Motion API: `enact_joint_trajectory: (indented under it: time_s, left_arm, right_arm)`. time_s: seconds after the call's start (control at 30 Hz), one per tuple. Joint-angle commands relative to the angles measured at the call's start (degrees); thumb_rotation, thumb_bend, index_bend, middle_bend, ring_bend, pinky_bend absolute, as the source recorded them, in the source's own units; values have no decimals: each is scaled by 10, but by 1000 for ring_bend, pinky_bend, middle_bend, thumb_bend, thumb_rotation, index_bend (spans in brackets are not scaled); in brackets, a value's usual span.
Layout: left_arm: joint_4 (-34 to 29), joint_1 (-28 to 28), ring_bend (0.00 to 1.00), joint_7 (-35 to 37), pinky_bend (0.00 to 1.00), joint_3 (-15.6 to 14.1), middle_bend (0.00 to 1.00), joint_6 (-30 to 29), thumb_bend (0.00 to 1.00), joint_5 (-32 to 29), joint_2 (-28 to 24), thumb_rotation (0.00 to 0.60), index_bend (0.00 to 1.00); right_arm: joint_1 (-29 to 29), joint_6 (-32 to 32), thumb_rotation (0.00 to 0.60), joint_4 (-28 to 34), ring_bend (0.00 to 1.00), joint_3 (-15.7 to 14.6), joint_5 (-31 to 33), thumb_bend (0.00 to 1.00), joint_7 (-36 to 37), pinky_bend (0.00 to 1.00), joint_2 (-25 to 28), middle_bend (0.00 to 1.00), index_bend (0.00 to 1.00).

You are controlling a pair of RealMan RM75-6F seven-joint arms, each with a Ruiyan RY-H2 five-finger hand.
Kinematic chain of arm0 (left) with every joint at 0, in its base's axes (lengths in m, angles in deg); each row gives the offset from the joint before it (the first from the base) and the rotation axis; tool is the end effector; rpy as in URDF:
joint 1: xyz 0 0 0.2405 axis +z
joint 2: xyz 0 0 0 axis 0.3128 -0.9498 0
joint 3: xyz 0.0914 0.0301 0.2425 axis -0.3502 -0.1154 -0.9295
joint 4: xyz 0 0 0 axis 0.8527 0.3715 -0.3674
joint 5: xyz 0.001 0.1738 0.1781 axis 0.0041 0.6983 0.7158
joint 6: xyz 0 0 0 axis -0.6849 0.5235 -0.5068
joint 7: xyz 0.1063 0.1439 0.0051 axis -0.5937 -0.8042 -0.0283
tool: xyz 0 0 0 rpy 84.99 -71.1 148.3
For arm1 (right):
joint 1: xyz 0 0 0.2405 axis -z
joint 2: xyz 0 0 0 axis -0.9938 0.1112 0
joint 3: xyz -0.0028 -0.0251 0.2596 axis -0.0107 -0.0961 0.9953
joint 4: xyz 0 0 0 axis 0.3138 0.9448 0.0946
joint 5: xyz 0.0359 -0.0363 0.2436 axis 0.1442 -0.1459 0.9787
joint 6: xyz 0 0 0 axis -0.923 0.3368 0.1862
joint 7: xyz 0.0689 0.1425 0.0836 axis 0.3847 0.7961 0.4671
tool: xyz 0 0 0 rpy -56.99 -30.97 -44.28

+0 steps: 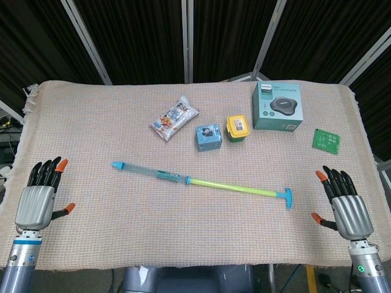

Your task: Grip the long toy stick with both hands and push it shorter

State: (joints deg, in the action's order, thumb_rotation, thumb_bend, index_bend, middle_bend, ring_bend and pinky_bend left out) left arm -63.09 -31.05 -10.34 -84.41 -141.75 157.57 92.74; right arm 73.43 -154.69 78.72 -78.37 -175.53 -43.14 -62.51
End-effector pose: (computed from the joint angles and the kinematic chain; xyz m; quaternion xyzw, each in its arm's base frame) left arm -0.2508 0.2402 0.0733 -0.6125 -0.3669 -0.3825 0.5864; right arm -0.3137 -0.2367 0.1061 0.6266 -0.3448 0.4152 0.5622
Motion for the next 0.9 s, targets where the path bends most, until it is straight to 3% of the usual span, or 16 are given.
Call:
enact_joint_trajectory:
  time_s: [0.03, 0.2, 0.23, 0.27, 0.3, 0.33, 0.37, 0.43, 0.47, 0.57, 0.73, 0.9]
  left_arm:
    - [9, 2, 0, 8, 0, -1, 0, 7, 0, 5, 0, 600, 0]
    - [11, 3, 0, 15, 0, 3, 0, 11, 0, 10, -1, 600, 0]
    - [11, 3, 0, 16, 0, 4, 0, 11, 0, 10, -1, 600, 0]
    - [11, 3, 0, 16, 0, 5, 0, 12, 0, 10, -1, 600, 0]
    - [12, 3, 0, 17, 0, 6, 0, 13, 0, 11, -2, 600, 0]
    - [12, 3, 0, 17, 0, 6, 0, 14, 0, 11, -2, 600, 0]
    - [12, 3, 0, 17, 0, 7, 0, 16, 0, 11, -2, 600, 0]
    - [12, 1, 0, 13, 0, 9, 0, 21, 0, 8, -2, 600, 0]
    - [12, 0, 0, 11, 0, 11, 0, 23, 0, 6, -2, 600, 0]
    - [6, -1, 0, 4, 0, 14, 0, 27, 0, 2, -5, 600, 0]
    - [0, 2, 0, -5, 0, 19, 0, 23, 0, 4, -9, 600, 0]
    - [0, 2, 0, -6, 0, 23, 0, 28, 0, 0, -8, 600, 0]
  right_arm:
    - [3, 2, 600, -2, 0, 3, 3, 0, -5, 0, -3, 0, 0]
    - [2, 17, 600, -1, 0, 5, 8, 0, -7, 0, -8, 6, 0]
    - [1, 21, 600, -1, 47, 6, 10, 1, -7, 0, -9, 77, 0]
    - [-2, 28, 600, 0, 209, 8, 13, 21, -6, 35, -12, 237, 0]
    - [-8, 41, 600, 2, 424, 12, 21, 52, -7, 180, -16, 450, 0]
    - [-14, 52, 600, 2, 584, 16, 25, 75, -9, 326, -19, 591, 0]
    - [-22, 66, 600, 2, 763, 20, 29, 104, -12, 575, -22, 747, 0]
    - [-45, 104, 600, 2, 908, 30, 40, 114, -19, 877, -27, 881, 12]
    - [-61, 135, 600, 4, 956, 35, 52, 114, -25, 951, -28, 931, 36]
    - [-97, 210, 600, 10, 1000, 50, 93, 131, -39, 1000, -33, 996, 110]
    - [-156, 322, 600, 1, 1000, 70, 189, 142, -114, 1000, -63, 1000, 274]
    - [-178, 347, 600, -18, 1000, 77, 240, 247, -158, 1000, -95, 1000, 389]
